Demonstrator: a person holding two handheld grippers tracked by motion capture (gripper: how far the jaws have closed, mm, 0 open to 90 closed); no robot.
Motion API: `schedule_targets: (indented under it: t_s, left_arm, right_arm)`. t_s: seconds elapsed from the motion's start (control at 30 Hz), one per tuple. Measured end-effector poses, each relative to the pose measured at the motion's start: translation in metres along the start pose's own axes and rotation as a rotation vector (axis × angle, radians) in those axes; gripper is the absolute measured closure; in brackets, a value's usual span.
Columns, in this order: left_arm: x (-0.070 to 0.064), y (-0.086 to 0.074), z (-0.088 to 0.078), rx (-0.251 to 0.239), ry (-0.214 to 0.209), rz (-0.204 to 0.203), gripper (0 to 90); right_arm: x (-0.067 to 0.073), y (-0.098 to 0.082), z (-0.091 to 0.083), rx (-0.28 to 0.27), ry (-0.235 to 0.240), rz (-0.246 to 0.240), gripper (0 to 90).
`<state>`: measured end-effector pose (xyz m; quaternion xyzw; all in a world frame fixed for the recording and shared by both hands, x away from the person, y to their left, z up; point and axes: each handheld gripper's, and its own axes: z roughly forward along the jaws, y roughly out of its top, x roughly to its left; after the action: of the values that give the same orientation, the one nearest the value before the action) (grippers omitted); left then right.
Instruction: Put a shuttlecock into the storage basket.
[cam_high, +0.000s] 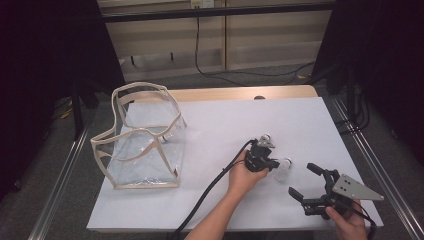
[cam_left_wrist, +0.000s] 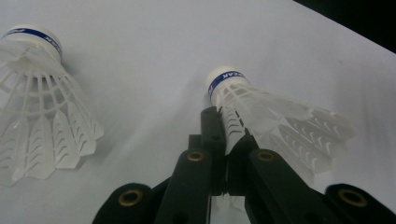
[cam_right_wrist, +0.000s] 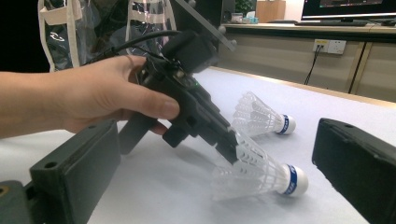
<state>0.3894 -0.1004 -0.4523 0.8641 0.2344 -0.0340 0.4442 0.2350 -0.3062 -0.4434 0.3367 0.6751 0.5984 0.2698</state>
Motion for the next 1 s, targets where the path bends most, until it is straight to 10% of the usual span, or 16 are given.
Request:
schedule_targets:
  t_s: [1.0]
  left_arm:
    - [-0.001,0.007,-0.043,0.093,-0.06,-0.079,89.8]
  right_arm:
    - [-0.001,-0.001,0.001,0.007,0.001,0.004,0.7]
